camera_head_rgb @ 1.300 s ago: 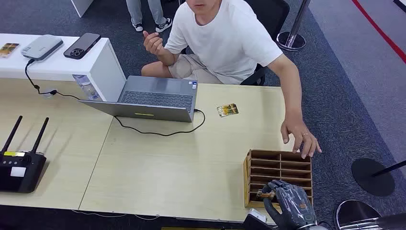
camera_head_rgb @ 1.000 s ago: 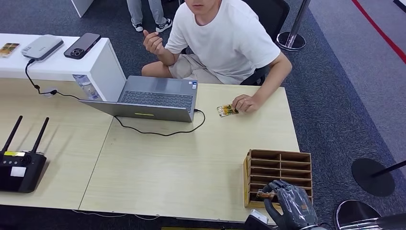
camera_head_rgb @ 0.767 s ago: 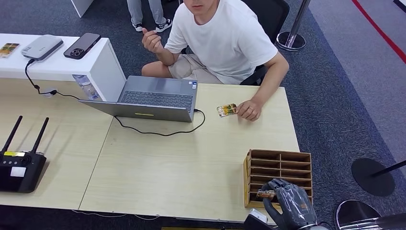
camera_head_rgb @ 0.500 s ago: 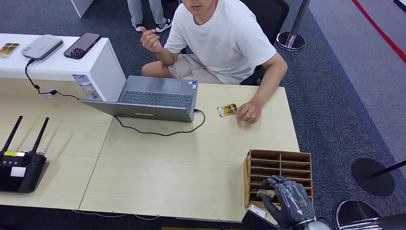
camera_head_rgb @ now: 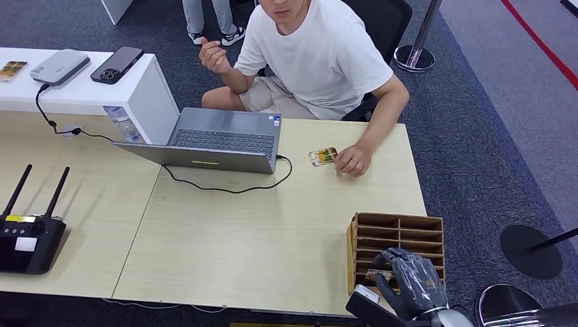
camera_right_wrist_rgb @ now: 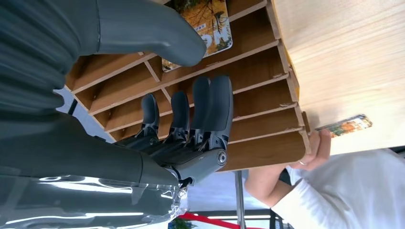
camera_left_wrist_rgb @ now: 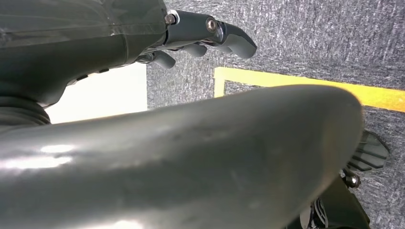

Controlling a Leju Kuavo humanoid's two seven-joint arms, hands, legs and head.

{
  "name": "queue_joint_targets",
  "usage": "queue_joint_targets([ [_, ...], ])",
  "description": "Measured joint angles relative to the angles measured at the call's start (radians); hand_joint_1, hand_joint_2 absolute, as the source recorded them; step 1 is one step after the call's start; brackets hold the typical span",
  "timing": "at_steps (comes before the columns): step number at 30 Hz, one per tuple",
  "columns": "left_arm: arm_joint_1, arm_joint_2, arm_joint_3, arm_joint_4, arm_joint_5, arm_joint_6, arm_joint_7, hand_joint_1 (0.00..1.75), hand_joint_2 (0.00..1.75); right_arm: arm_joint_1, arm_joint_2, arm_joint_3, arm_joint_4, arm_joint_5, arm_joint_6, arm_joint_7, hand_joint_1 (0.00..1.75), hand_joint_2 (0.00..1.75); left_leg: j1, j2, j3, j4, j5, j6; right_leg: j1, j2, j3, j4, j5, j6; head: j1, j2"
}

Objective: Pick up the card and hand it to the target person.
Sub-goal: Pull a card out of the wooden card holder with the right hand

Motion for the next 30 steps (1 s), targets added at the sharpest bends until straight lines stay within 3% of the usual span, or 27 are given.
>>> queue_joint_targets([
  [19, 0.0, 0.0, -0.008, 0.0, -0.005, 0.0, 0.009, 0.0, 0.0, 0.01, -0.013, -0.025, 0.035, -0.037, -0.002, 0.003, 0.93, 1.75, 0.0, 0.0, 0.0, 0.0, 0.0, 0.0, 0.0, 0.0, 0.0, 0.0, 0.0, 0.0, 0.0, 0.0],
  [30, 0.0, 0.0, -0.013, 0.0, -0.004, 0.0, 0.009, 0.0, 0.0, 0.014, -0.031, -0.025, 0.045, -0.052, -0.013, 0.011, 1.06, 1.75, 0.0, 0.0, 0.0, 0.0, 0.0, 0.0, 0.0, 0.0, 0.0, 0.0, 0.0, 0.0, 0.0, 0.0],
])
